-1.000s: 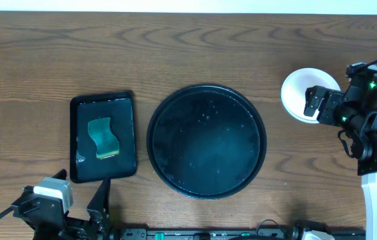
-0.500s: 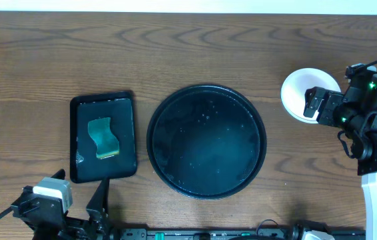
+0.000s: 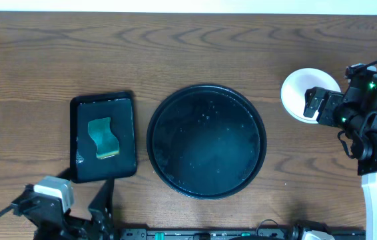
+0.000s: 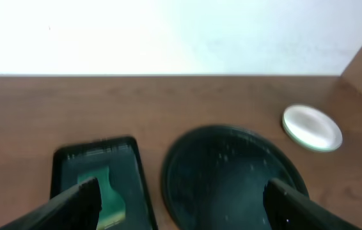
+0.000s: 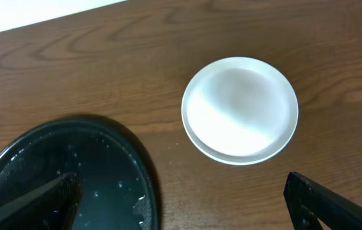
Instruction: Clean dirty plates on tray and stack at the side
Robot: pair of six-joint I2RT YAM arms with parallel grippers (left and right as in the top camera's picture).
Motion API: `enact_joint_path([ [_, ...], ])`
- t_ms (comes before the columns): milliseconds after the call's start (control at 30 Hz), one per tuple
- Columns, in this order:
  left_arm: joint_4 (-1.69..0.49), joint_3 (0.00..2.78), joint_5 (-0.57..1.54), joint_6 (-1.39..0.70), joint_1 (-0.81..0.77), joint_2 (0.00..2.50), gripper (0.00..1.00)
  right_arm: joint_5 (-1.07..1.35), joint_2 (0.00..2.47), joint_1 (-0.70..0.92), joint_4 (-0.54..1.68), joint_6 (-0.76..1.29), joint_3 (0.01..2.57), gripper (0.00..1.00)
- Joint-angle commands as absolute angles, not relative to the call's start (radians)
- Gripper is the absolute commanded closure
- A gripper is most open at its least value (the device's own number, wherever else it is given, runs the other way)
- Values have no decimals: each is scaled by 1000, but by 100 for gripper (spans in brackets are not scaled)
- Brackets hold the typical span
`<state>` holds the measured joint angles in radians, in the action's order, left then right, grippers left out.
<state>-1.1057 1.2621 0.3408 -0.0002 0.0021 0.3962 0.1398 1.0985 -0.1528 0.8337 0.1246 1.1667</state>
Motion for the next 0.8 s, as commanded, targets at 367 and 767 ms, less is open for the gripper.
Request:
enact_joint_path([
  [367, -575, 880, 359, 2, -1, 372, 18, 136, 1100, -142, 834, 115, 1171, 1],
  [767, -39, 397, 358, -93, 6, 76, 18, 136, 1100, -142, 835, 115, 1171, 1],
])
